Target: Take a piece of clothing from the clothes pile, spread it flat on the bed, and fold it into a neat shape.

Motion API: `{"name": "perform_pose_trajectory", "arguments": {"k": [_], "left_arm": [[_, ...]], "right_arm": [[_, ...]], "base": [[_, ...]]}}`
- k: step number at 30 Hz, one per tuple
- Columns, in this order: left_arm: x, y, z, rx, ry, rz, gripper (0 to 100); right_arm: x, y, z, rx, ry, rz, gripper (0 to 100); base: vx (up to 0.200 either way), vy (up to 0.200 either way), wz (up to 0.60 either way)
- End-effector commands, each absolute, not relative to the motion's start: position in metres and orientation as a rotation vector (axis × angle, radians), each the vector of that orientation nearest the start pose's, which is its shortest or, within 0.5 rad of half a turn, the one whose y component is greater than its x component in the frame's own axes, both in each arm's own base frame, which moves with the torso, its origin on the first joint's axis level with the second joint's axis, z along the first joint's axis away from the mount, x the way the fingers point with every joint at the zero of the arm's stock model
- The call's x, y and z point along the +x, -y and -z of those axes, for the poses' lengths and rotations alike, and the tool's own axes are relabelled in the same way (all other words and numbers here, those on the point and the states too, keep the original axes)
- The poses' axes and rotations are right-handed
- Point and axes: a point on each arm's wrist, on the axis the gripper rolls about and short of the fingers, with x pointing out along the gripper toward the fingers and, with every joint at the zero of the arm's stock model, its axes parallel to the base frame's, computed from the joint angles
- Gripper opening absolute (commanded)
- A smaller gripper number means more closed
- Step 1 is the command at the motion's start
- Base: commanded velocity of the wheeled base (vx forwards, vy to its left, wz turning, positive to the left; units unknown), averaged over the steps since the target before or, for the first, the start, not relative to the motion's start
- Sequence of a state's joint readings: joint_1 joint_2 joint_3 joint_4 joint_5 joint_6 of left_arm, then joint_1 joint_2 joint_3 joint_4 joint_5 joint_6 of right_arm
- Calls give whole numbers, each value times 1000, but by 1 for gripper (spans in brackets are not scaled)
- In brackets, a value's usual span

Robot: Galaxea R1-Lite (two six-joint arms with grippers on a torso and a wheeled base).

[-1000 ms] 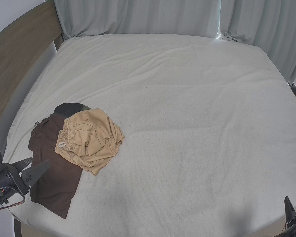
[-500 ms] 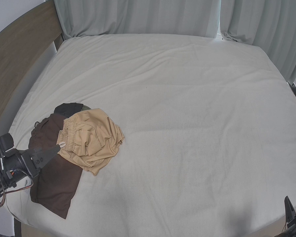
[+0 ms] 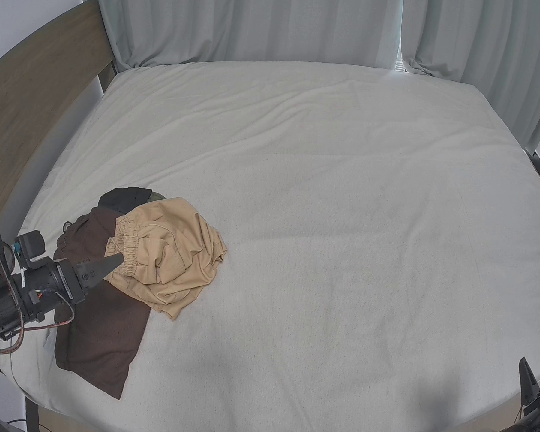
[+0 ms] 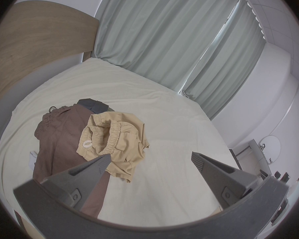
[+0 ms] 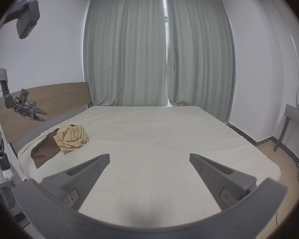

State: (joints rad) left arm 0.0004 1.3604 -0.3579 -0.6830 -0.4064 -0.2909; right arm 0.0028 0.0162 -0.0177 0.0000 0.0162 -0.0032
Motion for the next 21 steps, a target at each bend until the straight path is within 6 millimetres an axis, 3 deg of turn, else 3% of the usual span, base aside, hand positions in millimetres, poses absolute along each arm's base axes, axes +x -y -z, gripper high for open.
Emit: {"name": "perform_pose_trajectory", "arguments": {"k": [1,21], "left_arm": [[206,-1,-147,-371,-405,336,100],[252,-6,-131,-487,-393,398,100]], "right_arm": [[-23,0,-76,-3,-3,-20,100],[-23,0,-76,-3,-3,-20,100]], "base": [[0,0,0],[0,0,0]]}}
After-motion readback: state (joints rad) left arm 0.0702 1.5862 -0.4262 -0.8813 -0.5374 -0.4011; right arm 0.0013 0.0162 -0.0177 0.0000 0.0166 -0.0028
